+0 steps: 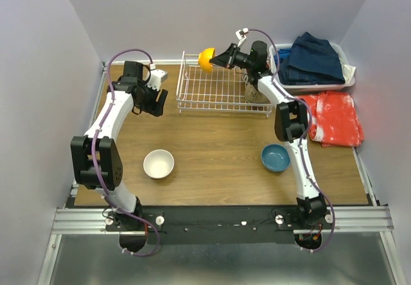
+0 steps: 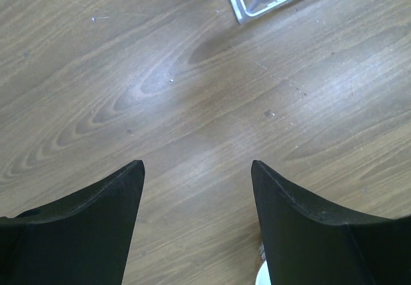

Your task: Load the bowls into the dish rack

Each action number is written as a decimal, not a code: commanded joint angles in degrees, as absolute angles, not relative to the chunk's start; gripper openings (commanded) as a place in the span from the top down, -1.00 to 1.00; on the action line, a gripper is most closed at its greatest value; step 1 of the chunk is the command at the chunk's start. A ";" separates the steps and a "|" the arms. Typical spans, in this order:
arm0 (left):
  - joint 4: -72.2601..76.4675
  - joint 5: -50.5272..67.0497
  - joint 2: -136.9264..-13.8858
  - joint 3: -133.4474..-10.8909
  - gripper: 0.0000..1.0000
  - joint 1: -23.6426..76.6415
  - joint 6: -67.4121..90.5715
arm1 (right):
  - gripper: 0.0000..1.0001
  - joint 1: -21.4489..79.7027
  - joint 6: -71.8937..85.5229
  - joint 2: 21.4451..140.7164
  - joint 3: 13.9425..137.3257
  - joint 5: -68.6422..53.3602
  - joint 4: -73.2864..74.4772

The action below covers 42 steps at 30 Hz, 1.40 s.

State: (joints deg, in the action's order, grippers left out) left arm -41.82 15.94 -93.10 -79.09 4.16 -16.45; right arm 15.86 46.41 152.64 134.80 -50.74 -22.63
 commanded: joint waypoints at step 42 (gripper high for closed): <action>-37.18 18.11 -98.97 -84.55 -0.51 6.33 -12.39 | 0.34 12.66 29.89 147.40 128.15 -40.79 2.02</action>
